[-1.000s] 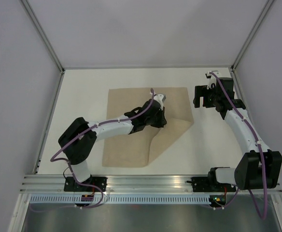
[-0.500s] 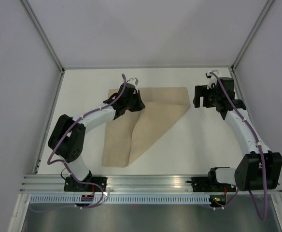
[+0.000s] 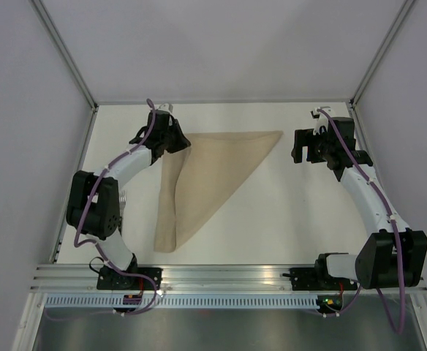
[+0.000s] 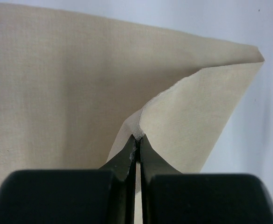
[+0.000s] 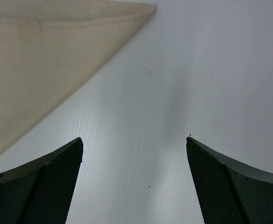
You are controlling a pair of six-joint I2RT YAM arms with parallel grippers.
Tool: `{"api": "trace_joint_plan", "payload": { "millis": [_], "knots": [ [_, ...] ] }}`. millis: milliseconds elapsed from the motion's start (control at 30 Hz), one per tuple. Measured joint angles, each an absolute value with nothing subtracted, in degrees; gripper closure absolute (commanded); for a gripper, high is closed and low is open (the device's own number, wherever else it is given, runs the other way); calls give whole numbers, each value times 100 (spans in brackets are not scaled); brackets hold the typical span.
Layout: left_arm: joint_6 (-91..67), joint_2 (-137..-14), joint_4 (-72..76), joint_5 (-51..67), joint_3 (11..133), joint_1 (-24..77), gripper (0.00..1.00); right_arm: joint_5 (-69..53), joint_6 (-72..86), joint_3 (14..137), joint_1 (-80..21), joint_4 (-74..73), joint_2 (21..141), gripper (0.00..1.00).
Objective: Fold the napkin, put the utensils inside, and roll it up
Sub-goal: Fold the napkin
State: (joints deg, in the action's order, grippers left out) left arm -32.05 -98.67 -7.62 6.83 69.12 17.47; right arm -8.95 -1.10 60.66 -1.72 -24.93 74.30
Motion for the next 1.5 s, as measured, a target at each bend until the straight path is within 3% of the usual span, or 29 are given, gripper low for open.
{"api": "trace_joint_plan", "payload": {
  "millis": [600, 1500],
  "knots": [
    [-3068, -10822, -1120, 1094, 8106, 1194, 98, -919, -113, 6066, -172, -2497, 7430, 4],
    [-2950, -11518, -1496, 1347, 8949, 832, 98, -919, -117, 6066, -172, -2510, 7432, 4]
  ]
}}
